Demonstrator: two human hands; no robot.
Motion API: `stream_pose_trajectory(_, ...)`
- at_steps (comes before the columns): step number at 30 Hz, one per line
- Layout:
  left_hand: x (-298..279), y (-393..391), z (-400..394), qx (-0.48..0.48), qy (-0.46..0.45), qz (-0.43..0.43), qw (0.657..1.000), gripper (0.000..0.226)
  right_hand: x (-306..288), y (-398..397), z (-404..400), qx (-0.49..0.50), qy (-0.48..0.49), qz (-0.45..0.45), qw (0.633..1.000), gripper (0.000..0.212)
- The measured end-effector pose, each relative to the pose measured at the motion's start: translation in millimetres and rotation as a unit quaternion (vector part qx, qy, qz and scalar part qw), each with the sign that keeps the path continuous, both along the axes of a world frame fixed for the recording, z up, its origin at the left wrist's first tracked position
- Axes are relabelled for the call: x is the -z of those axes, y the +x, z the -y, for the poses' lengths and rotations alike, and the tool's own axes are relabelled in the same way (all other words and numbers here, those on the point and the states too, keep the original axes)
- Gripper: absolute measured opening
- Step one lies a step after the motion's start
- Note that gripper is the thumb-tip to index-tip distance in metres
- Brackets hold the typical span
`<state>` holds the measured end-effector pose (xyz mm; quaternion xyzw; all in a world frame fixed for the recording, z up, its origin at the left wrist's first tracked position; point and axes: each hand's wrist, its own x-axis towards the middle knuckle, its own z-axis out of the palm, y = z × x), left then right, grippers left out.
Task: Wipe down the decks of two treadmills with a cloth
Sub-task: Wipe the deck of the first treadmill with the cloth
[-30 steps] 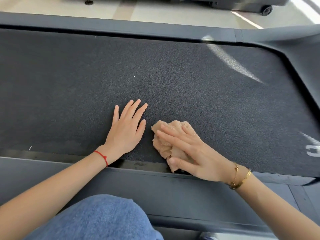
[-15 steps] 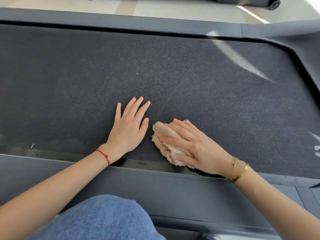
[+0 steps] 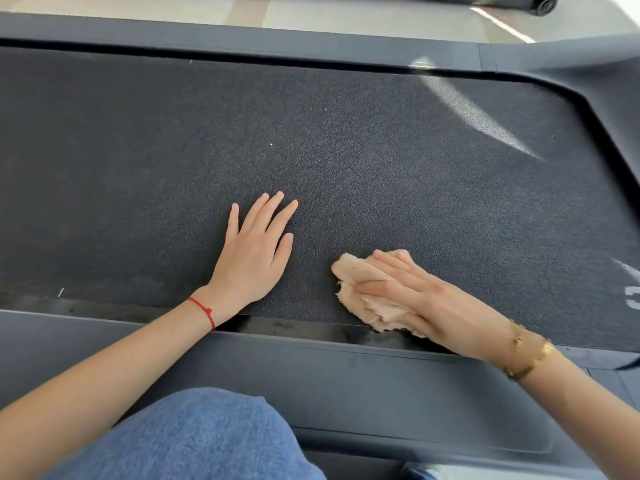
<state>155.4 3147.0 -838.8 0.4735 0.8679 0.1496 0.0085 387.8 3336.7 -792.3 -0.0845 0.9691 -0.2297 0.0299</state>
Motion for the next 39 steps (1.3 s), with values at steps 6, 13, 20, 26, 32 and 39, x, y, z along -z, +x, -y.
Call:
stream_pose_trajectory(6, 0, 3, -3, -0.008, -0.004, -0.007, 1.000, 0.052, 3, -17, 16, -0.017, 0.058, -0.015, 0.998, 0.053)
stream_pose_trajectory(13, 0, -1, -1, 0.002, 0.005, 0.003, 1.000, 0.051, 17, -58, 57, 0.000, 0.103, -0.050, 0.993, 0.052)
stream_pose_trajectory(20, 1, 2, -1, -0.007, 0.007, 0.001, 1.000, 0.050, 12, -1, 10, 0.148, 0.069, -0.036, 0.986, 0.054)
stream_pose_trajectory(26, -1, 5, -2, -0.008, 0.003, -0.007, 1.000, 0.051, 20, -31, 42, 0.134, 0.072, -0.077, 0.985, 0.047)
stream_pose_trajectory(32, -2, 4, -1, -0.009, -0.008, -0.001, 1.000, 0.052, 22, -48, -4, 0.266, 0.064, -0.057, 0.960, 0.053)
stream_pose_trajectory(39, -2, 5, -3, -0.011, -0.010, -0.007, 1.000, 0.052, 6, -54, 13, 0.229, 0.029, -0.085, 0.969, 0.043)
